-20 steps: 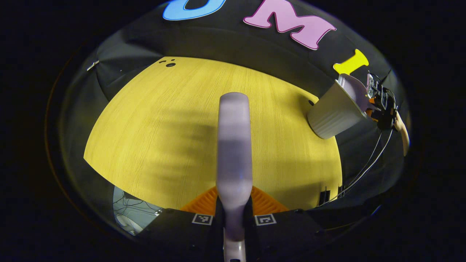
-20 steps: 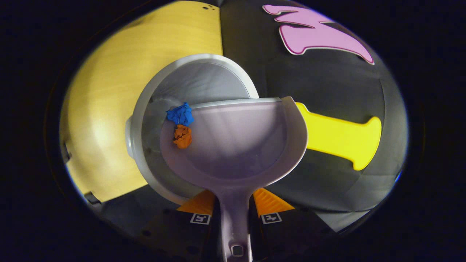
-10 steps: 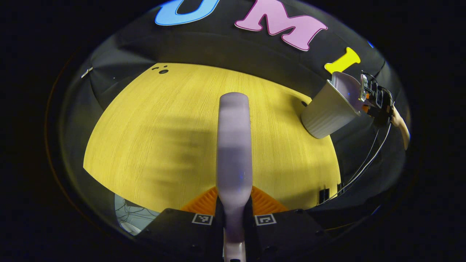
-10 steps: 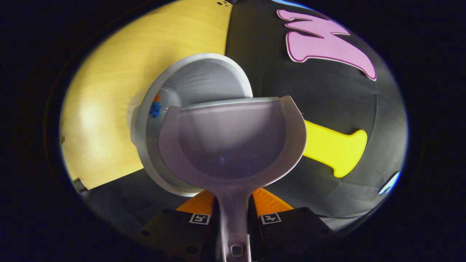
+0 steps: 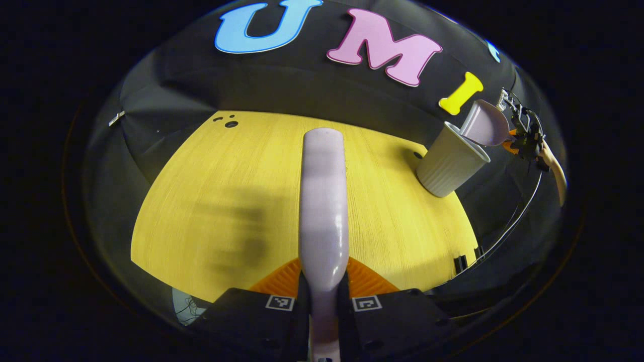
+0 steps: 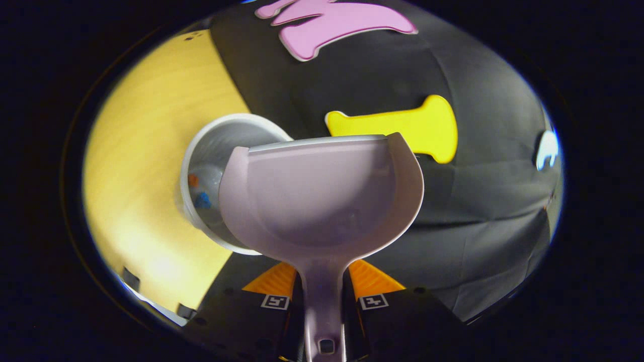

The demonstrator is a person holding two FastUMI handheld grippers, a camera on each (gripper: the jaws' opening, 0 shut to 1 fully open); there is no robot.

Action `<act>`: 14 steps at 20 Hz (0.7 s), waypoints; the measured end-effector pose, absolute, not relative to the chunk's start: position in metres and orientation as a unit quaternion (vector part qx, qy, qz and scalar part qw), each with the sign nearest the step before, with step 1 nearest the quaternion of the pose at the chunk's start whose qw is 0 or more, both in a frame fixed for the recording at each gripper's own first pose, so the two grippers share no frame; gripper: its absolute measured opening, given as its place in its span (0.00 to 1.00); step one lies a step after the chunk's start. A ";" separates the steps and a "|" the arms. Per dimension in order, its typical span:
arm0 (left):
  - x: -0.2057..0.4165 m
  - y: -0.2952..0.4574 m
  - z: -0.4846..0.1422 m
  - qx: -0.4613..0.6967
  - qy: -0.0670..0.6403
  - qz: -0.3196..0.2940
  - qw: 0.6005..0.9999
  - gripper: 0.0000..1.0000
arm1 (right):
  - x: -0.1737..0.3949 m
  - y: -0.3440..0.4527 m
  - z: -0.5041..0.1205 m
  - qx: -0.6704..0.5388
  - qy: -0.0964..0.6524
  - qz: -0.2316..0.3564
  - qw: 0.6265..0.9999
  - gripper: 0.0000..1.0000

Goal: Pick up the small broom and dustpan from the desktop, sweep the trash into the dustpan with the broom, and then empty the trash into the garbage bin.

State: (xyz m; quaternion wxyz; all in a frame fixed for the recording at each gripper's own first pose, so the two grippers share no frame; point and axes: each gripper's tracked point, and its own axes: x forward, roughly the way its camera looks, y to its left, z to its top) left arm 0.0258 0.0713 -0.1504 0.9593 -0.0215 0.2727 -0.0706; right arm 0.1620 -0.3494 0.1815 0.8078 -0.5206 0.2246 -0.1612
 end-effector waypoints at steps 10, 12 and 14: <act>0.030 0.106 -0.141 0.006 0.241 -0.087 0.967 0.26 | 0.089 -0.253 0.174 -0.205 0.171 -0.144 0.953 0.35; 0.032 0.104 -0.145 0.022 0.239 -0.089 0.967 0.27 | 0.068 -0.231 0.157 -0.150 0.170 -0.122 0.966 0.35; 0.033 0.098 -0.150 0.027 0.239 -0.093 0.966 0.26 | 0.060 -0.209 0.132 -0.112 0.181 -0.094 0.973 0.35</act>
